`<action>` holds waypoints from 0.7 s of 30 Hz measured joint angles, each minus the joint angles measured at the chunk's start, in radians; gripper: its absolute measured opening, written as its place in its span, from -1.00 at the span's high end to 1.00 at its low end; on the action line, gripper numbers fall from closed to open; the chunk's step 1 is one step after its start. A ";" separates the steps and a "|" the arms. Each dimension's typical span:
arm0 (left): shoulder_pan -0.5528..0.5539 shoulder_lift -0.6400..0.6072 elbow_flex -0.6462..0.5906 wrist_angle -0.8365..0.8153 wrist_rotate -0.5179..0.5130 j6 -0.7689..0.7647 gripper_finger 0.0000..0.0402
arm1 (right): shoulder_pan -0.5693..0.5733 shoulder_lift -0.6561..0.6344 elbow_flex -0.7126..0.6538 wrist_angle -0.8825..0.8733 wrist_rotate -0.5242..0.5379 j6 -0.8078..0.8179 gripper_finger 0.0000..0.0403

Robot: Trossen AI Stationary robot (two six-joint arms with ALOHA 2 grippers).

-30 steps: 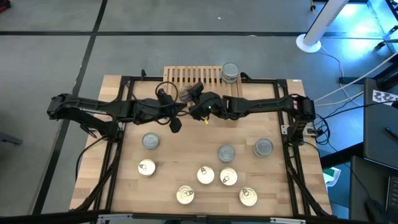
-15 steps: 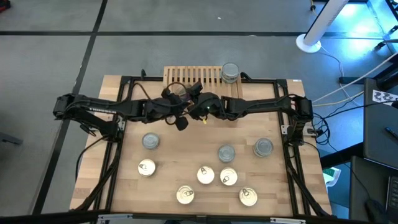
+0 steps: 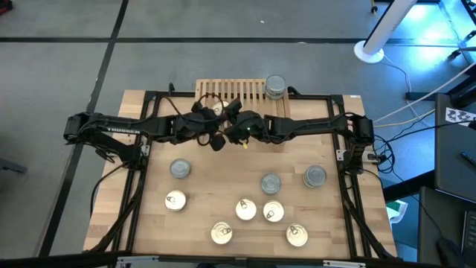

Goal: Stack canned seafood by type on shelf
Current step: Put the blue tuna can on the shelf

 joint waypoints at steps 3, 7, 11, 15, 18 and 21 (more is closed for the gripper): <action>0.010 0.000 0.000 0.000 0.000 0.000 1.00 | 0.000 0.001 0.000 0.000 -0.002 0.002 -0.39; 0.020 0.000 0.000 -0.003 0.000 0.000 1.00 | 0.000 0.001 0.000 -0.015 0.004 0.004 -0.48; 0.034 0.000 0.000 -0.011 0.000 0.001 1.00 | 0.000 0.001 0.000 -0.044 0.023 0.004 -0.48; 0.046 0.000 0.000 -0.037 0.000 -0.012 1.00 | 0.001 0.001 0.000 -0.059 0.041 0.003 -0.44; 0.046 0.000 0.000 -0.048 0.000 -0.012 1.00 | 0.001 0.001 0.000 -0.058 0.046 0.004 -0.42; 0.045 0.000 0.000 -0.054 0.000 -0.013 1.00 | 0.001 0.000 0.000 -0.058 0.049 0.004 -0.41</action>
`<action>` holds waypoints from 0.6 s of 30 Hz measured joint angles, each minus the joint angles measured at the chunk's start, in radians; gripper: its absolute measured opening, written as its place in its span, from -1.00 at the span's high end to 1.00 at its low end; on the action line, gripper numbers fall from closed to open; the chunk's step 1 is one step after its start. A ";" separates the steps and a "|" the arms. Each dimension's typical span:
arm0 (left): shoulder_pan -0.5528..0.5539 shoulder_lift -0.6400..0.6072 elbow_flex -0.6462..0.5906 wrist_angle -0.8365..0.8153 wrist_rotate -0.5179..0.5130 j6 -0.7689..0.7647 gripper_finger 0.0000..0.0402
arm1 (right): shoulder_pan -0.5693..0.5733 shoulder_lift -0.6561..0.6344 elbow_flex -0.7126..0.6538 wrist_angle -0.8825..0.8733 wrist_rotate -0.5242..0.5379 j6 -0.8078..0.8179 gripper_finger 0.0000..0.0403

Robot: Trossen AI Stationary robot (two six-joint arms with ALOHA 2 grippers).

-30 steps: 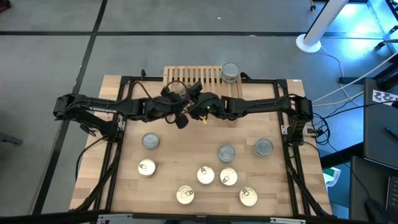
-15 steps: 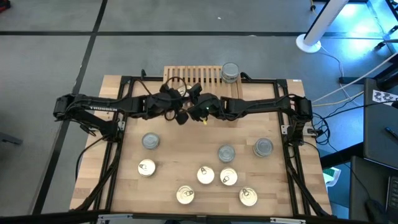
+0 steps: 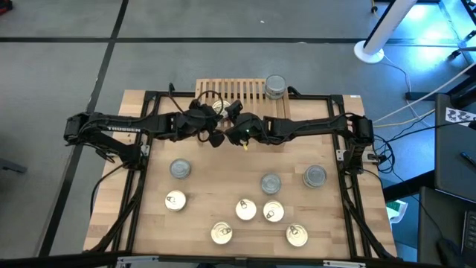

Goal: Stack canned seafood by type on shelf
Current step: Put the blue tuna can on the shelf, then stack the blue tuna can on top of the blue tuna can on the shelf

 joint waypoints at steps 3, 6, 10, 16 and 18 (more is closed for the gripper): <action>0.000 0.000 0.000 0.001 -0.007 0.000 1.00 | 0.006 -0.001 0.000 0.001 0.027 0.000 -0.40; 0.000 0.000 0.000 0.001 -0.007 0.000 1.00 | 0.020 -0.001 0.000 0.001 0.093 -0.003 -0.40; 0.000 -0.001 0.000 0.001 -0.007 0.000 1.00 | 0.053 -0.002 0.000 0.001 0.154 -0.003 -0.40; -0.024 -0.008 0.000 0.002 -0.008 -0.003 1.00 | 0.112 -0.003 0.001 0.003 0.235 -0.004 -0.40; -0.040 -0.016 0.000 0.000 -0.008 -0.003 1.00 | 0.131 -0.003 0.001 0.003 0.280 -0.004 -0.40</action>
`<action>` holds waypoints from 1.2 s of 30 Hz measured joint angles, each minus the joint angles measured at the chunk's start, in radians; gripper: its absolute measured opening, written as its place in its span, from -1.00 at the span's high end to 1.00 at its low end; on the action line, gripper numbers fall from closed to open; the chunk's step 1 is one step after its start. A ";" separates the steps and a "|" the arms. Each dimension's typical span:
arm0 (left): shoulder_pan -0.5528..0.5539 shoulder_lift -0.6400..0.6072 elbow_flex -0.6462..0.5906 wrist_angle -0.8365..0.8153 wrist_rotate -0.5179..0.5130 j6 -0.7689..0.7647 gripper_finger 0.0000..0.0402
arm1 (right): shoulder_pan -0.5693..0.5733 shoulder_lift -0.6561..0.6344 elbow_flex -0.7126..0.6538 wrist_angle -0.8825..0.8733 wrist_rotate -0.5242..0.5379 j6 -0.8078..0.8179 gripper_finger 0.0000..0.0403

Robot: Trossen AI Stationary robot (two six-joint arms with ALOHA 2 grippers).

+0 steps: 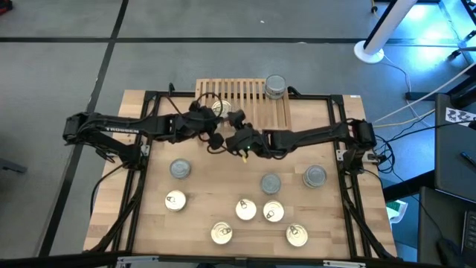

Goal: Stack canned seafood by type on shelf
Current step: Stack the blue tuna can on top of the blue tuna can on the shelf

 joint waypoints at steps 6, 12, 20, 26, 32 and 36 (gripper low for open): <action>-0.078 -0.021 0.000 0.001 0.000 -0.043 1.00 | 0.061 -0.001 0.000 -0.007 0.073 0.036 -0.40; -0.188 -0.031 0.000 -0.009 0.000 -0.082 1.00 | 0.133 -0.001 0.001 -0.098 0.068 0.187 -0.40; -0.321 -0.036 0.000 -0.115 0.001 -0.233 1.00 | 0.206 -0.001 0.001 -0.431 -0.046 0.534 -0.40; -0.403 -0.036 0.000 -0.207 0.003 -0.401 1.00 | 0.250 -0.001 0.001 -0.691 -0.125 0.752 -0.40; -0.481 -0.035 0.000 -0.240 0.007 -0.531 1.00 | 0.286 -0.001 0.001 -0.798 -0.198 0.861 -0.40; -0.518 -0.027 0.000 -0.225 0.008 -0.596 1.00 | 0.303 -0.001 0.001 -0.849 -0.211 0.880 -0.40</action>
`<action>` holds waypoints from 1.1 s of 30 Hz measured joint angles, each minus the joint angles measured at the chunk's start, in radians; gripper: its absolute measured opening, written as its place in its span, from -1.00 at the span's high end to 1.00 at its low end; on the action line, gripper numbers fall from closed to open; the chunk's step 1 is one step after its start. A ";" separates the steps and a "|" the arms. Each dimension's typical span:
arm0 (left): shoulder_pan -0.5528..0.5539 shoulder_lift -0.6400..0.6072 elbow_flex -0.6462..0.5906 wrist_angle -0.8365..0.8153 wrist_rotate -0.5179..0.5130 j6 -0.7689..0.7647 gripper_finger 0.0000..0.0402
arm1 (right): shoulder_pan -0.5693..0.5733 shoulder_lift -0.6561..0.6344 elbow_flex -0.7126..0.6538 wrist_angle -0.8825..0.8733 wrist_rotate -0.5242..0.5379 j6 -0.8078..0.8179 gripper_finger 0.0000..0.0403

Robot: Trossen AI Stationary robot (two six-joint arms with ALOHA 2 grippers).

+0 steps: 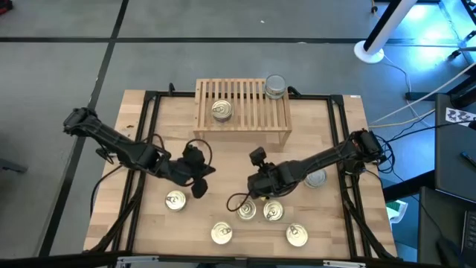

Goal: Stack canned seafood by type on shelf
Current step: Stack the blue tuna can on top of the blue tuna can on the shelf

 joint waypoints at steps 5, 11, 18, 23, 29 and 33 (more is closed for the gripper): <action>-0.019 0.065 0.000 0.034 0.000 -0.045 1.00 | 0.007 -0.012 0.000 -0.101 -0.071 0.016 -0.40; -0.020 0.179 0.000 0.194 0.037 -0.017 1.00 | 0.013 -0.107 0.000 -0.169 -0.248 0.125 -0.40; -0.019 0.314 0.000 0.408 0.102 0.001 1.00 | 0.013 -0.217 -0.015 -0.147 -0.469 0.230 -0.40; -0.019 0.411 0.000 0.500 0.164 -0.006 1.00 | 0.012 -0.222 -0.038 -0.109 -0.678 0.229 -0.40; -0.022 0.491 0.000 0.545 0.200 -0.011 1.00 | 0.011 -0.203 -0.079 0.026 -0.716 0.216 -0.40; -0.026 0.523 0.000 0.549 0.211 -0.046 1.00 | 0.010 -0.187 -0.095 0.128 -0.706 0.193 -0.40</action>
